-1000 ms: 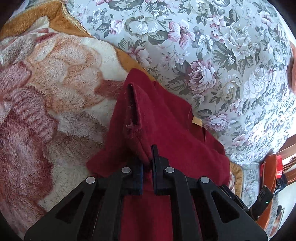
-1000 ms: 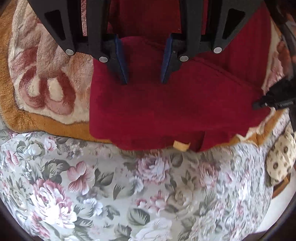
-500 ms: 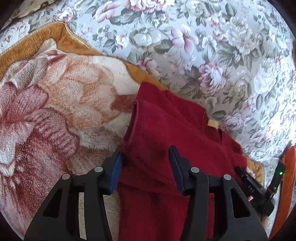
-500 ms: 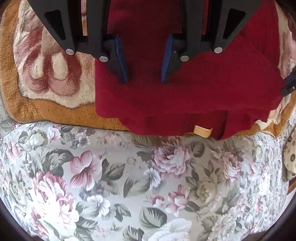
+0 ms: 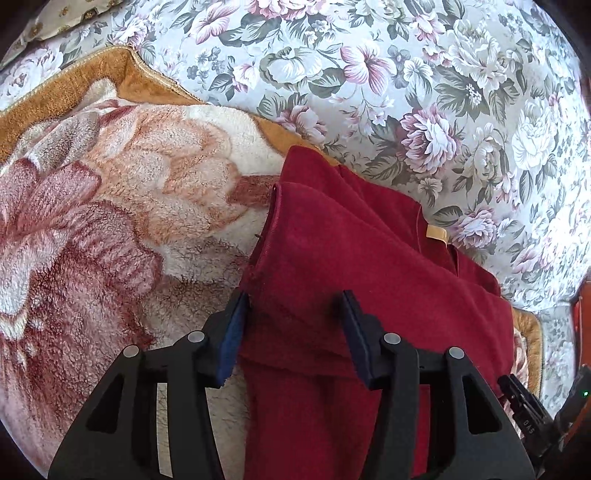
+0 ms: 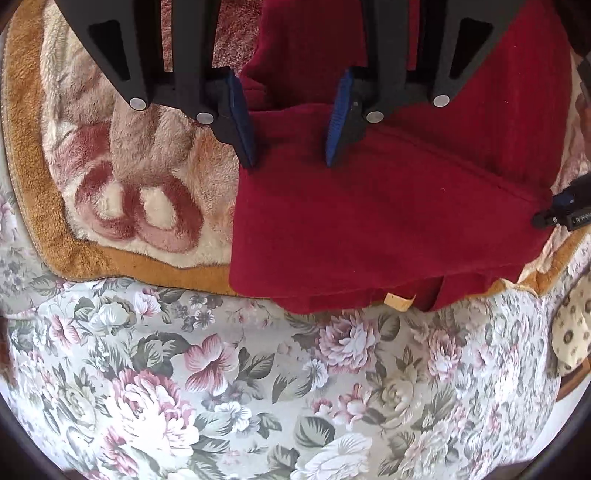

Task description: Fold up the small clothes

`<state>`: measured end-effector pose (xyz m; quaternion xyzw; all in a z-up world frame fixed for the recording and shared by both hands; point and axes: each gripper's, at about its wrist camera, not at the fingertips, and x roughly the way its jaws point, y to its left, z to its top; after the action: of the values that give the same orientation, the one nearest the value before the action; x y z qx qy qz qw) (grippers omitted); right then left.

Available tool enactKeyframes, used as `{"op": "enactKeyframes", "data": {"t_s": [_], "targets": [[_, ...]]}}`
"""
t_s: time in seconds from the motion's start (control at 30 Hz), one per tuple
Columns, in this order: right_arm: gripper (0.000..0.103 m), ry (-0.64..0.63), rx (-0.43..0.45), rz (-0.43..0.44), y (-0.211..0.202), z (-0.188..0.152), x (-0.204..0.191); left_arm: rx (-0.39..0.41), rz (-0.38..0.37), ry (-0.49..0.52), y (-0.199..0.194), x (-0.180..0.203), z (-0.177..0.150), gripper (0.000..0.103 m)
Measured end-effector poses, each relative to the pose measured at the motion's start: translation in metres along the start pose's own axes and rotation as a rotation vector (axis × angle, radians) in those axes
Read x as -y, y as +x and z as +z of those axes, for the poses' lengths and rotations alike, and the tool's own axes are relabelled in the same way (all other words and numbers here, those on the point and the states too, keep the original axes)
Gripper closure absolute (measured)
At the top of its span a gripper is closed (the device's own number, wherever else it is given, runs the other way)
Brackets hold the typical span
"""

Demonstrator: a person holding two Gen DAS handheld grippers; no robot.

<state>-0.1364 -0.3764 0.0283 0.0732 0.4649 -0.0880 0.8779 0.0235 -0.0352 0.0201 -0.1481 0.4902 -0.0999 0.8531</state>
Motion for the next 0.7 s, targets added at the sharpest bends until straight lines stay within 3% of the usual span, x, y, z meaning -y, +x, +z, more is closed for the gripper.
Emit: {"op": "enactKeyframes", "data": {"t_s": [0.07,0.13,0.27,0.3,0.4,0.53,0.7], "targets": [[0.066,0.051,0.011,0.039,-0.027,-0.002,0.007,0.012,-0.016,0.003,-0.014,-0.003,-0.006,0.053],[0.065,0.048,0.034,0.09,-0.055,-0.014,0.004,-0.03,-0.078,-0.002,-0.028,-0.005,-0.013,0.049],[0.06,0.026,-0.05,0.161,-0.085,-0.053,0.004,-0.078,-0.167,0.002,-0.061,-0.003,-0.043,0.031],[0.06,0.04,-0.076,0.186,-0.088,-0.062,0.006,-0.085,-0.163,0.013,-0.069,-0.002,-0.053,0.027],[0.06,0.084,-0.127,0.243,-0.094,-0.096,0.01,-0.118,-0.159,0.057,-0.091,-0.004,-0.083,0.027],[0.06,0.071,-0.14,0.207,-0.096,-0.13,0.005,-0.117,-0.092,0.099,-0.112,-0.018,-0.118,0.027],[0.06,0.126,-0.129,0.198,-0.076,-0.137,0.008,-0.139,-0.046,0.078,-0.109,-0.041,-0.14,0.027]]}}
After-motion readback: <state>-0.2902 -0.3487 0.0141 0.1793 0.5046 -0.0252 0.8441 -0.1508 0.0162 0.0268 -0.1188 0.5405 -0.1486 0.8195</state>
